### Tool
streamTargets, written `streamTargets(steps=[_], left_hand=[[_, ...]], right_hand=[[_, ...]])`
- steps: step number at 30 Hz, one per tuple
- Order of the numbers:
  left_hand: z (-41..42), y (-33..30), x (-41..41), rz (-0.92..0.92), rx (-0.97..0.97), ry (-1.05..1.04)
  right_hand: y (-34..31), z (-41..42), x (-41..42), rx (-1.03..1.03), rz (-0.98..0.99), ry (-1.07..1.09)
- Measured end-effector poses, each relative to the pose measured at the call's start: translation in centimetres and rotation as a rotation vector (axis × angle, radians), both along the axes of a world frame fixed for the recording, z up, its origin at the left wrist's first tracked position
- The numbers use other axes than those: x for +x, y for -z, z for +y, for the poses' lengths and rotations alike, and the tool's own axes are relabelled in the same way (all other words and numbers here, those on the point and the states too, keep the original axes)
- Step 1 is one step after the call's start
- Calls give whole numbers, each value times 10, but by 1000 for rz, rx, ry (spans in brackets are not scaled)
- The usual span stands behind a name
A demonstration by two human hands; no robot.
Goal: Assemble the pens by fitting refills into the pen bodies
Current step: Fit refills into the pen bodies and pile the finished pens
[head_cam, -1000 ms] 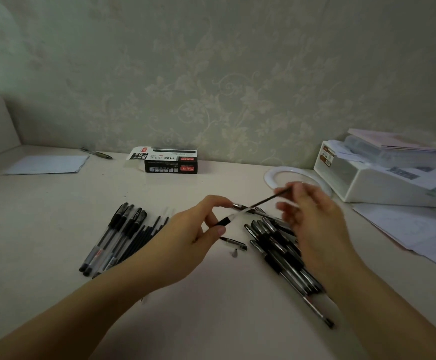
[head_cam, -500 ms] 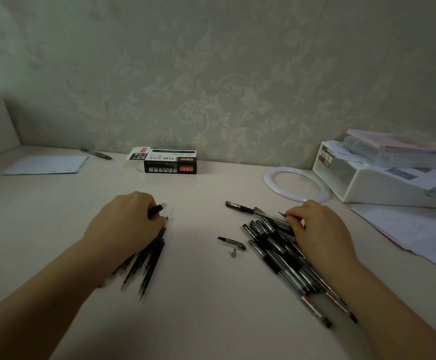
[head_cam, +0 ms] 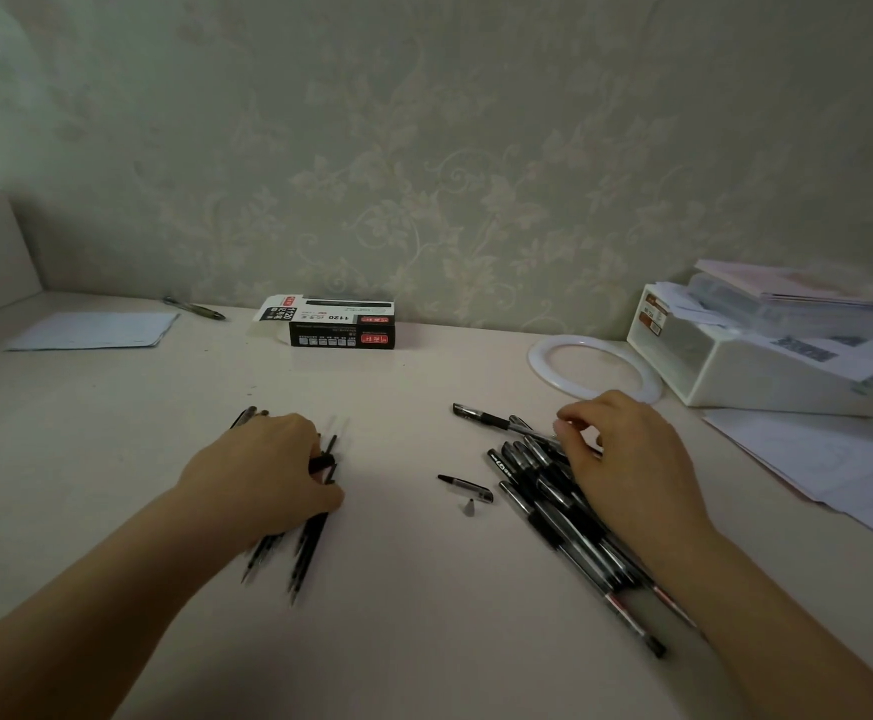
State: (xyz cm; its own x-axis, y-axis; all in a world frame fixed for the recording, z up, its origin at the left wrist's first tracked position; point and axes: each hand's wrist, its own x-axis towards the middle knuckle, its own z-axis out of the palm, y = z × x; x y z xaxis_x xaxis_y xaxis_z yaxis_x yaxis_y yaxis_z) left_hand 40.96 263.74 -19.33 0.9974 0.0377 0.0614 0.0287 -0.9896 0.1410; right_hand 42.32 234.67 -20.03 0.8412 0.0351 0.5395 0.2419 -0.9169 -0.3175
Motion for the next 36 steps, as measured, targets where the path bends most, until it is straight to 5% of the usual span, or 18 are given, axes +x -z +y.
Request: streamTargets(steps=[15,18,22,29,31,36], left_hand=[[-8,0,1,-113,-66,12],[-18,-13,-2,-195,-399,67],[-42,-21,-13,241,-1312,188],[-58,-9,-24,484,-1511,156],[-57,-7,-22,397,-1391,172],[-56,-9,-22,306,-1236,254]], right_hand=[[11,32,-13,10,-145,-321],[8,36,-16,38,-237,-417],[7,46,-20,-26,-314,-653],[7,48,-22,9,-391,-717],[5,47,-23,141,-342,-696],[-1,45,-18,1002,35,-452]])
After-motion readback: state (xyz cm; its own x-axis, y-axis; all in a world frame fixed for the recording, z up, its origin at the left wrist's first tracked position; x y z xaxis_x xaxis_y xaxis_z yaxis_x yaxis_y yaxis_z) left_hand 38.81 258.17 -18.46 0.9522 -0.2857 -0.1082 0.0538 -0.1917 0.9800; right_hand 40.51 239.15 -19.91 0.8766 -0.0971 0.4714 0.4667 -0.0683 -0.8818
